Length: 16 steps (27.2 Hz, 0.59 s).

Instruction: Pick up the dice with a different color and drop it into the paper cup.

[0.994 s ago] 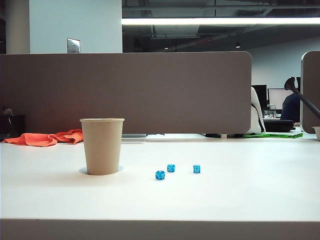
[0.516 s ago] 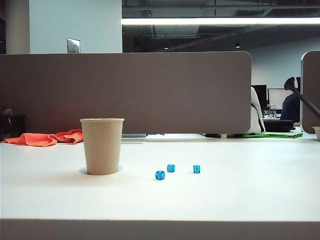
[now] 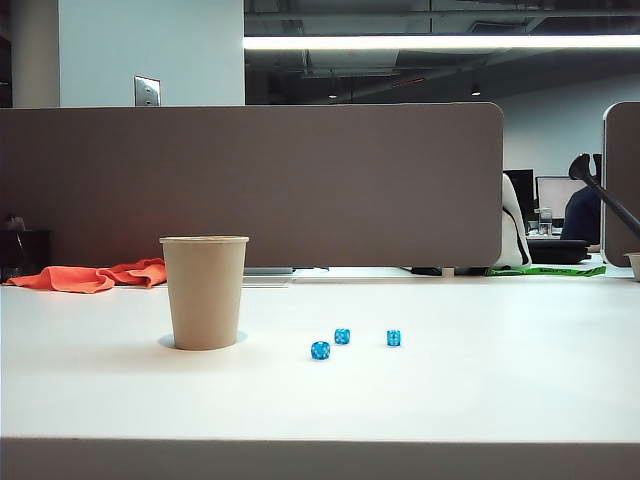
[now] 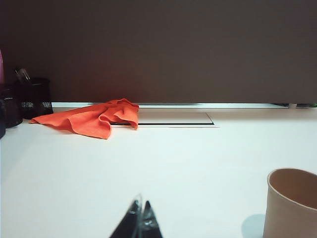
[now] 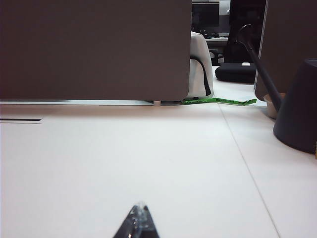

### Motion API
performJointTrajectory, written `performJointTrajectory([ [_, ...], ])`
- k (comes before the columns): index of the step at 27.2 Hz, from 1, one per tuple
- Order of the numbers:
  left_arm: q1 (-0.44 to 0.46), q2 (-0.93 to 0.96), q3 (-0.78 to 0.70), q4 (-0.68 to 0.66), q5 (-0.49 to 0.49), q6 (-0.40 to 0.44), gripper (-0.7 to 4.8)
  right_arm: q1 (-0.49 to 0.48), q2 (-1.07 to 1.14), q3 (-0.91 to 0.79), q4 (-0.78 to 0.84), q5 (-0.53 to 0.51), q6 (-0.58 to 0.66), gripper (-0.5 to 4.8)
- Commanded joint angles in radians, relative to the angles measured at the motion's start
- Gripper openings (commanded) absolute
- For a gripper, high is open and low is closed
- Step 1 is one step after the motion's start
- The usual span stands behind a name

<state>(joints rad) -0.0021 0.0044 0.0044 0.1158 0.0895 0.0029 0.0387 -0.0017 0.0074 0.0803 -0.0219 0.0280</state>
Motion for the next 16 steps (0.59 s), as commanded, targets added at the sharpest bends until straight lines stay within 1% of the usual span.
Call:
performJointTrajectory([
  [1, 0.001, 0.001, 0.003, 0.012, 0.002, -0.003, -0.05, -0.002, 0.0, -0.001, 0.007, 0.001, -0.003, -0.01],
  [16, 0.001, 0.001, 0.003, 0.012, 0.002, -0.003, -0.05, -0.002, 0.0, -0.001, 0.002, 0.001, -0.003, -0.01],
])
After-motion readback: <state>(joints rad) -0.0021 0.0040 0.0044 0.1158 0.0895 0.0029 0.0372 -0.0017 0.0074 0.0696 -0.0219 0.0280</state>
